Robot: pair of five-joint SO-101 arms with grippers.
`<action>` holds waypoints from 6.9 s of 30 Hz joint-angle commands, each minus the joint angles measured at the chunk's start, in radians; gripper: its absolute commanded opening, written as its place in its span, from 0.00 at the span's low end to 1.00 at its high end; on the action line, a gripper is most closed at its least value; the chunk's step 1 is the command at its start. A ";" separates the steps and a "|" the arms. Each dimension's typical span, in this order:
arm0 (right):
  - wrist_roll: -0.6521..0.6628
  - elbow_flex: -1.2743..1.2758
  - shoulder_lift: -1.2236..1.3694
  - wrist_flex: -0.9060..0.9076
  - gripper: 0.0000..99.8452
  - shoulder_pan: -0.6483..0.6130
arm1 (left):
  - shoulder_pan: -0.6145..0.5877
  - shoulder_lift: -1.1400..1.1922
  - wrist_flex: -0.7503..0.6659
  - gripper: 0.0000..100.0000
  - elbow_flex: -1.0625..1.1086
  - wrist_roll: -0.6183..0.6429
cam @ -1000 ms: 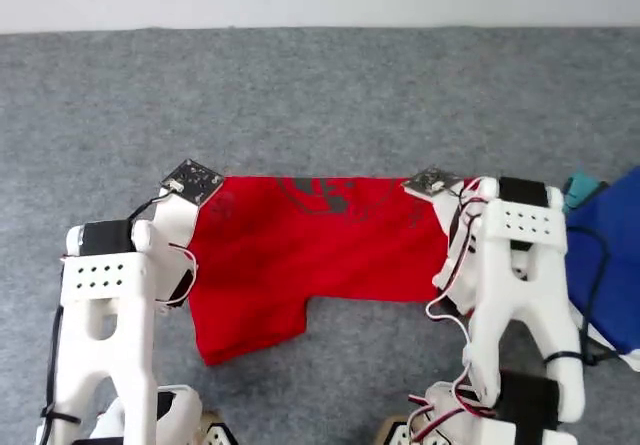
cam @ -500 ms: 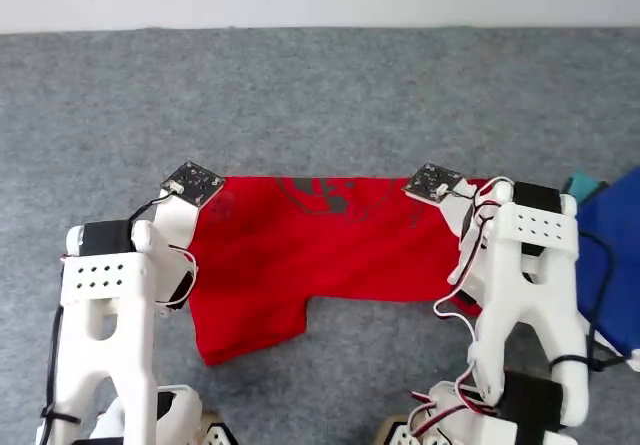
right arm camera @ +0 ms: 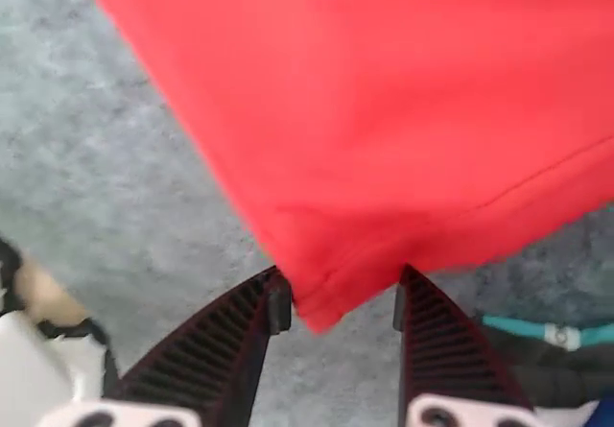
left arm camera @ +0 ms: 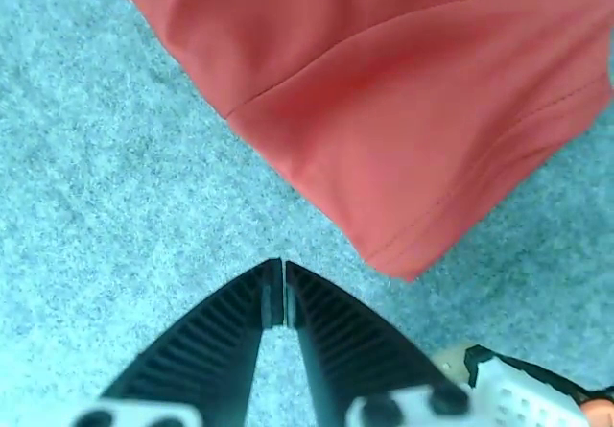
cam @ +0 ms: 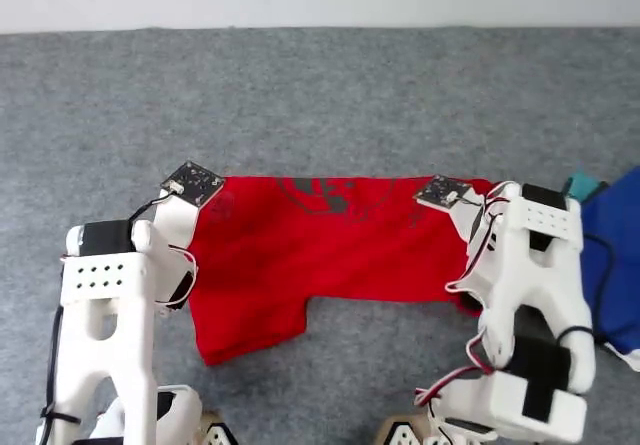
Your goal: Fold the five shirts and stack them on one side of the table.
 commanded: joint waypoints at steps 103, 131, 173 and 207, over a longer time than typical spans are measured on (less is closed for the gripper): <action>0.006 -0.023 -0.383 -0.099 0.01 0.024 | 0.272 -0.031 -0.092 0.01 0.035 -0.176; 0.006 -0.486 0.024 -0.869 0.01 -0.094 | 0.084 -0.021 -0.436 0.01 -0.412 -0.041; -0.020 -0.710 0.375 -1.290 0.01 -0.116 | 0.132 0.129 -0.598 0.01 -0.472 -0.064; 0.014 -0.706 0.236 -0.492 0.01 -0.124 | 0.133 0.264 -0.166 0.01 -0.872 -0.192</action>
